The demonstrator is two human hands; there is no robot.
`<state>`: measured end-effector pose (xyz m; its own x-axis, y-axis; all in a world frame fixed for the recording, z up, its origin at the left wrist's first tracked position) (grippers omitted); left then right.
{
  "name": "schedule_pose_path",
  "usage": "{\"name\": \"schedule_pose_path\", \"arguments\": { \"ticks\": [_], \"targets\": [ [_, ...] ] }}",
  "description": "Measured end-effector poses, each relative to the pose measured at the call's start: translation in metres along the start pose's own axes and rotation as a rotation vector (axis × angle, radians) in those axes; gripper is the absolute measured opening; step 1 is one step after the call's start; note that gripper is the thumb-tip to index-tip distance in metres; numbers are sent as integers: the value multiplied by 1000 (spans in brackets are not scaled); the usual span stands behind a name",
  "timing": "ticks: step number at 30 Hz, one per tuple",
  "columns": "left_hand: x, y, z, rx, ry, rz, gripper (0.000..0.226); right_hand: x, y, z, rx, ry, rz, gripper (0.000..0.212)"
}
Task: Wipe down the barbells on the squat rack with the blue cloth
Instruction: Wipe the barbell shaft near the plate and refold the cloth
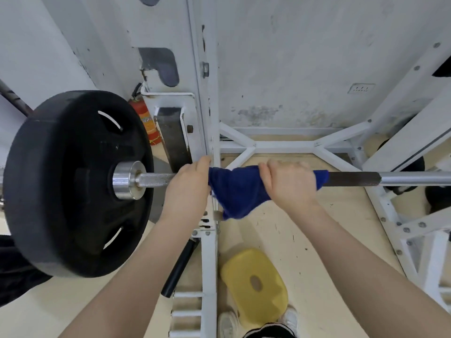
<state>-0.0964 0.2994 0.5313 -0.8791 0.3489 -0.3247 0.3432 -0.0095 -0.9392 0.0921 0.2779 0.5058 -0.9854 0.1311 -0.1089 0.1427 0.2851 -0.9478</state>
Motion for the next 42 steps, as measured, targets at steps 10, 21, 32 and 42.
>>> {"name": "schedule_pose_path", "arguments": {
  "ticks": [10,21,32,42],
  "targets": [
    [-1,-6,0,13,23,98,51,71,-4,-14,22,-207,-110,49],
    [-7,7,2,-47,29,-18,24,16,5,7,-93,62,-40,35],
    [-58,11,-9,93,150,54,23,-74,-6,19,107,-60,-156,67],
    [-100,-3,-26,-110,214,406,9,-53,-51,45,137,40,-635,53]
  ]
}}
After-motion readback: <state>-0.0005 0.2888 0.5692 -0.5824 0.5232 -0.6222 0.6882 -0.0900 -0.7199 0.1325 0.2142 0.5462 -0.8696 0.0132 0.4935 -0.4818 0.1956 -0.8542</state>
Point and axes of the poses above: each hand's wrist, its own z-axis away from the middle knuckle, its own y-axis out of the palm, x = y × z, the point moved 1 cm from there along -z, towards the middle knuckle, and after that the axes turned 1 degree about z, right-handed, at the moved point
